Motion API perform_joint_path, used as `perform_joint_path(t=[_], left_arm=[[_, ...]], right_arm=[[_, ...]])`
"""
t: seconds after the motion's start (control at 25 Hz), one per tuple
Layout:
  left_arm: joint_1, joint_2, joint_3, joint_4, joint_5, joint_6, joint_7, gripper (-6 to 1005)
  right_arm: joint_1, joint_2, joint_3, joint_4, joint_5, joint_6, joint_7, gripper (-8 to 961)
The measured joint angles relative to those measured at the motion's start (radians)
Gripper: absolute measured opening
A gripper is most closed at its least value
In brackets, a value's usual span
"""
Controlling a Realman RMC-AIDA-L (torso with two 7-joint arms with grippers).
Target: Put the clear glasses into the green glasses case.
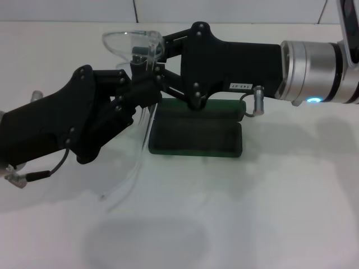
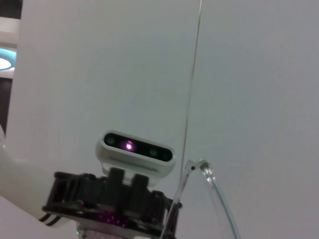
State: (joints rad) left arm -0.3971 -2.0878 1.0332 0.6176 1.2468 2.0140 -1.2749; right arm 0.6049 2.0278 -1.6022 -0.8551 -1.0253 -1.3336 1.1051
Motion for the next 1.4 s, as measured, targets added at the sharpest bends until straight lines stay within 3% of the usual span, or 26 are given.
perform_joint_path(t=[1.4], left_arm=[[0.002, -0.001, -0.006, -0.053, -0.008, -0.002, 0.026, 81]], right_arm=[[0.001, 0.0, -0.062, -0.003, 0.047, -0.021, -0.022, 114]])
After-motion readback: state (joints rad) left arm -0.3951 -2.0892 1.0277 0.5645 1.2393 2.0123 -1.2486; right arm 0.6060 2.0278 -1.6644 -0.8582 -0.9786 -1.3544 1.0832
